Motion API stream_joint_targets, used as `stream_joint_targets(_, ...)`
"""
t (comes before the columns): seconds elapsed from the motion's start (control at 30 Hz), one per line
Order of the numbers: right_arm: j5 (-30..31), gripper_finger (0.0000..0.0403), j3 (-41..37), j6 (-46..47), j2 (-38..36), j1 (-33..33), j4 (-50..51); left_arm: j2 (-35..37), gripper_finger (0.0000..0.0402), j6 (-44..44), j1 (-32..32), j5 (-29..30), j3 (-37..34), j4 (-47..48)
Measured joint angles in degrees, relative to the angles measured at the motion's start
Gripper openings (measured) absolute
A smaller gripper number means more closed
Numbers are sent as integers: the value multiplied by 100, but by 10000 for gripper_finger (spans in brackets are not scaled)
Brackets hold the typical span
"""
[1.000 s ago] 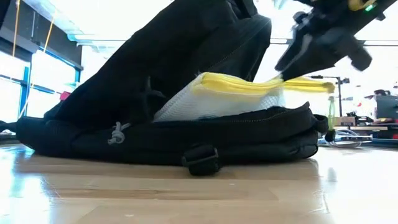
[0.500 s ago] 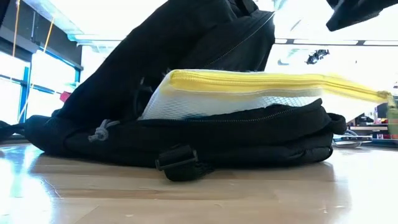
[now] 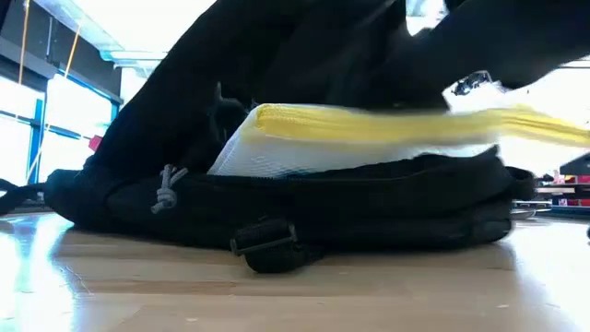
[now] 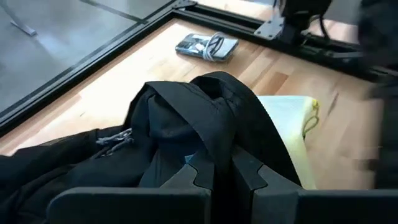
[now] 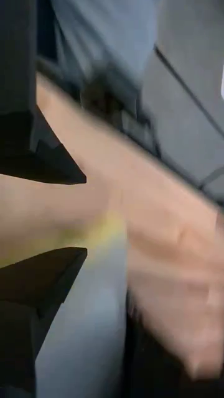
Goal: Unpack backpack
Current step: Put the yellow zip bag into the black backpack
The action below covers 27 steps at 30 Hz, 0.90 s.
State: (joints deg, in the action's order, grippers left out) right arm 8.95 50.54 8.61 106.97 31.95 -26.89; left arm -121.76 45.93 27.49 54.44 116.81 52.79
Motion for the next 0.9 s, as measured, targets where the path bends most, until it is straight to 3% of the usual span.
stream_joint_targets(0.2,358,143,2,104,335,-630,-171,37,0,-135,216,-169,0,-255)
stream_joint_targets(0.37,1100,138,-4,150,370,-998,-123,44,0,-554,349,-368,0,-833)
stream_joint_targets(0.57,2402,138,-4,183,370,-1285,-255,59,0,-707,404,-335,111,-1007)
stream_joint_targets(0.77,2011,138,-15,-213,138,-1201,-381,66,0,-703,405,-261,134,-953)
stream_joint_targets(0.9,1650,138,-15,-627,-322,-706,304,70,0,-670,449,-180,146,-944)
